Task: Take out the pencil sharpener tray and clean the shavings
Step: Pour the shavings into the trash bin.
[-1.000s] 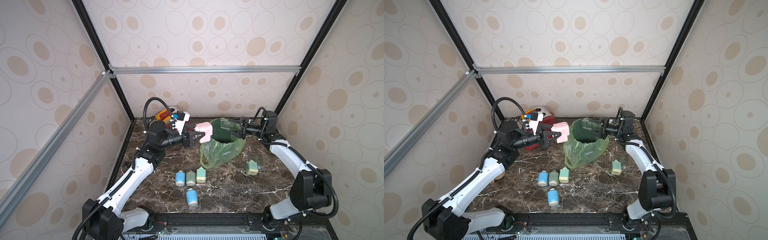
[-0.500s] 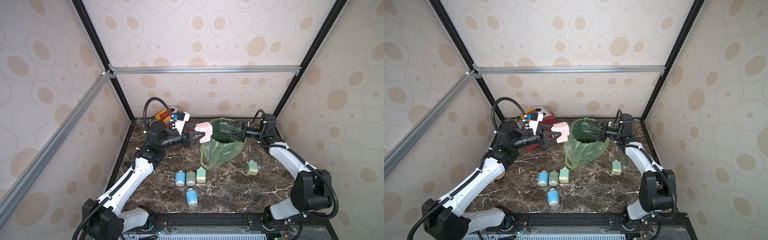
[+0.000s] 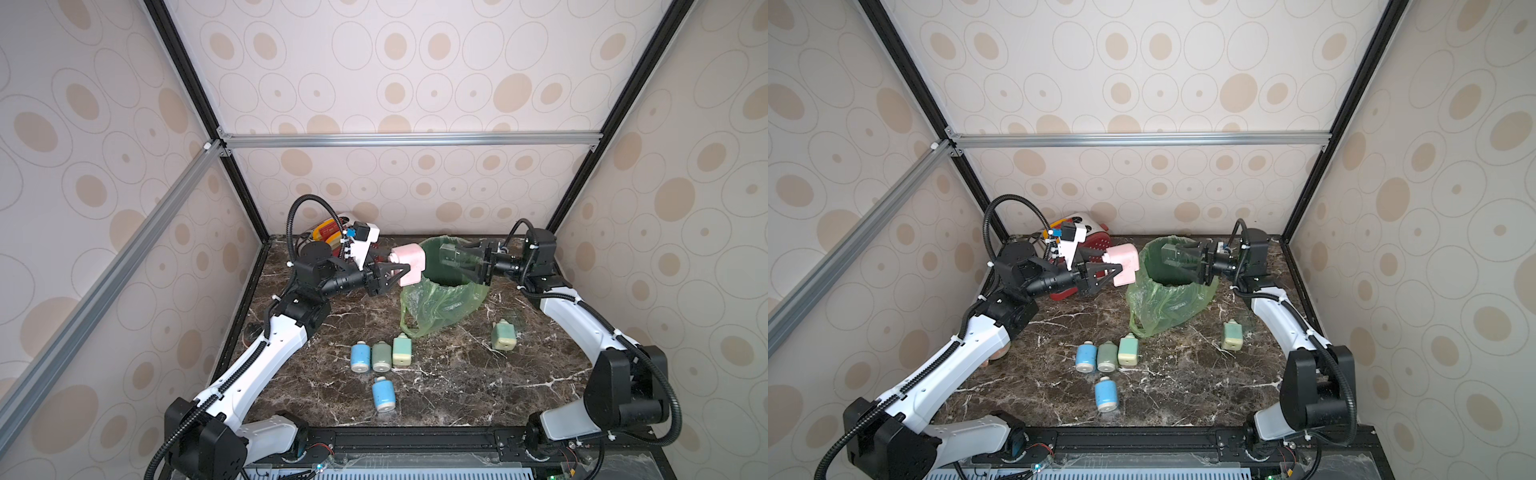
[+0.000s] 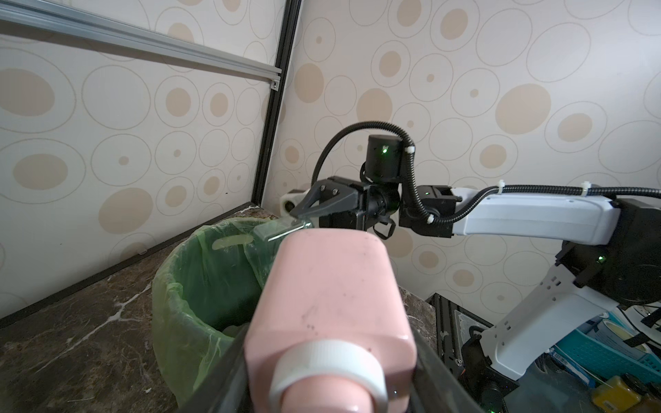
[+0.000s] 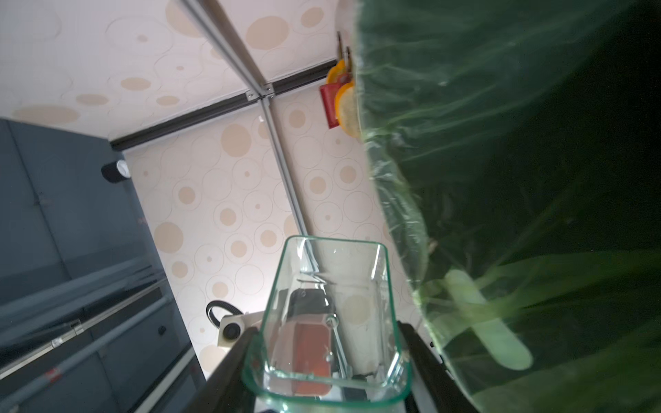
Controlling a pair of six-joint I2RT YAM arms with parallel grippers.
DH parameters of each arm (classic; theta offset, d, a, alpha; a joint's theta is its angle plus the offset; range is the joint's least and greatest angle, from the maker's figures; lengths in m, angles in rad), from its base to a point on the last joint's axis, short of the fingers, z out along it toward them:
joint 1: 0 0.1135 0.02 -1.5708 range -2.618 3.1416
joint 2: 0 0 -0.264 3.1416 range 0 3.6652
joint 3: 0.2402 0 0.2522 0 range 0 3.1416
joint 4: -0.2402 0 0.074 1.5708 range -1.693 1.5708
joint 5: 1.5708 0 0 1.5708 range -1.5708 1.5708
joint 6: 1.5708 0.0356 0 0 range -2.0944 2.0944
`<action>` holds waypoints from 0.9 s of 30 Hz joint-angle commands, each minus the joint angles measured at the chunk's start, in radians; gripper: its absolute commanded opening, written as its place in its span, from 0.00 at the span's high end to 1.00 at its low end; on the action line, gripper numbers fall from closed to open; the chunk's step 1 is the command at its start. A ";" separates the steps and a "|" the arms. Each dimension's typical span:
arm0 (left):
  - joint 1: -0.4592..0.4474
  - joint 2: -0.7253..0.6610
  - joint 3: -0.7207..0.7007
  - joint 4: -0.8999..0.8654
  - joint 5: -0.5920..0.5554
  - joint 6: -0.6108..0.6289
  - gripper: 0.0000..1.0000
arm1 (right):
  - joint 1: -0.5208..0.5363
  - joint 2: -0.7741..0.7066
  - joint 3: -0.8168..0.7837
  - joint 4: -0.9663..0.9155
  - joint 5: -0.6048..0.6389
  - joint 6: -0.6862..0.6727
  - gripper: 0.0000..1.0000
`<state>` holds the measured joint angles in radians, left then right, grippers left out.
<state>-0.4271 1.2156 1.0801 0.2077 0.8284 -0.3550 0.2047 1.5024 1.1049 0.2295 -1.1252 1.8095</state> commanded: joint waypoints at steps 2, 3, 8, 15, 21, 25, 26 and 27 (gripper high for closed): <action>0.002 -0.016 0.020 0.058 0.017 -0.007 1.00 | -0.005 -0.032 0.172 -0.079 -0.008 -0.037 1.00; 0.003 -0.016 0.020 0.057 0.017 -0.005 1.00 | -0.007 -0.037 0.211 -0.124 -0.006 -0.064 1.00; 0.002 -0.019 0.017 0.056 0.014 -0.001 1.00 | -0.007 -0.043 0.155 -0.175 0.003 -0.098 1.00; 0.003 -0.009 0.021 0.062 0.017 -0.006 1.00 | -0.025 -0.053 0.032 0.082 -0.020 0.095 1.00; 0.002 -0.005 0.026 0.065 0.022 -0.010 1.00 | -0.042 -0.085 0.231 -0.214 0.004 -0.110 1.00; 0.002 -0.005 0.027 0.065 0.022 -0.009 1.00 | -0.041 -0.087 0.063 -0.093 0.000 -0.033 1.00; 0.002 -0.005 0.026 0.065 0.020 -0.009 1.00 | -0.040 -0.088 0.023 -0.072 0.002 -0.029 1.00; 0.002 -0.002 0.027 0.067 0.020 -0.010 1.00 | -0.040 -0.090 -0.005 -0.067 0.001 -0.028 1.00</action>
<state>-0.4271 1.2182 1.0801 0.2092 0.8322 -0.3553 0.1635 1.3838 1.1904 0.1505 -1.1252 1.7542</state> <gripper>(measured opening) 0.583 0.568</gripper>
